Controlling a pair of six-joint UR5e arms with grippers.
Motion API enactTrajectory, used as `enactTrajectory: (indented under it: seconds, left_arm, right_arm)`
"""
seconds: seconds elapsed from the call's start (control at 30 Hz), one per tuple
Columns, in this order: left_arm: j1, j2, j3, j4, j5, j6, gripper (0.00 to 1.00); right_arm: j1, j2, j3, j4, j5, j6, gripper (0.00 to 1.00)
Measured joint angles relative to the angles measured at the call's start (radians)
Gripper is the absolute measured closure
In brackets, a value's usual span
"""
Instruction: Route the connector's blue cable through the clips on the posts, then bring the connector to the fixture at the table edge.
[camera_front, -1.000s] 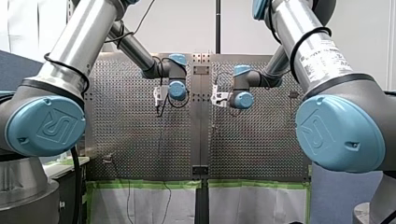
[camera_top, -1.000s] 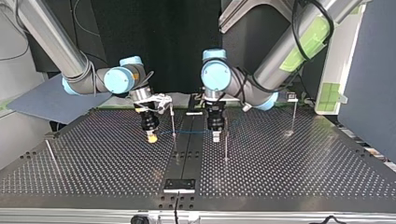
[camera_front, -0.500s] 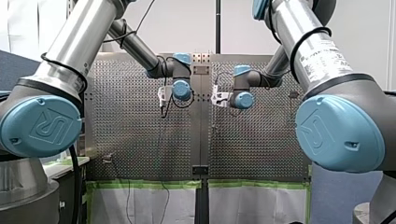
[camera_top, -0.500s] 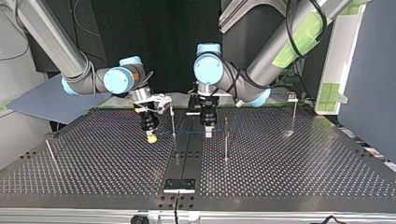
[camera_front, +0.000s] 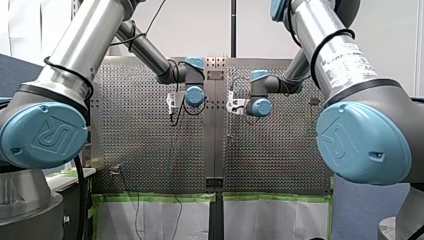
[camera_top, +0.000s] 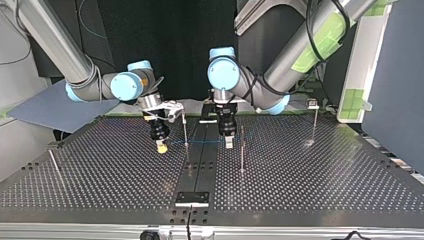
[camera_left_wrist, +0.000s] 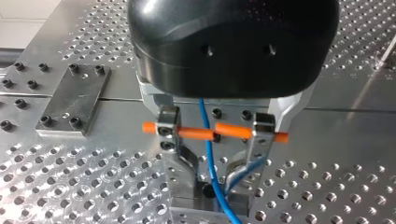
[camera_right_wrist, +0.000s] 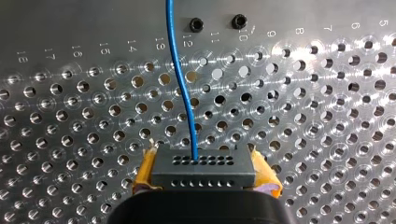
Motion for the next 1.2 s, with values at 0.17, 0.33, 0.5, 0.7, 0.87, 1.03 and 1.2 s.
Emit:
enactTrajectory:
  seconds: [0.17,0.33,0.5,0.7,0.87,1.03,1.2]
  left_arm:
    - [0.000,0.000,0.000,0.004,0.002,0.009,0.13]
    - [-0.001,0.000,0.000,0.006,0.003,0.021,0.79]
    - [-0.004,0.000,0.000,0.020,0.007,0.035,1.00]
    - [-0.005,0.000,0.000,0.033,0.018,0.037,1.00]
    - [-0.004,0.000,0.000,0.039,0.023,0.028,1.00]
    - [-0.006,0.000,0.000,0.038,0.016,0.028,1.00]
    - [-0.009,0.000,0.000,0.035,0.013,0.026,1.00]
  right_arm:
    - [-0.001,0.000,0.000,0.008,0.001,-0.006,1.00]
    - [-0.001,0.000,0.000,0.014,0.001,-0.012,1.00]
    - [-0.001,0.000,0.000,0.016,0.001,-0.013,1.00]
    - [-0.002,0.000,0.000,0.017,0.000,-0.013,1.00]
    - [-0.002,0.000,0.000,0.020,0.000,-0.012,1.00]
    - [-0.003,0.000,0.000,0.023,0.000,-0.012,1.00]
    - [-0.005,0.000,0.000,0.031,0.000,-0.012,1.00]
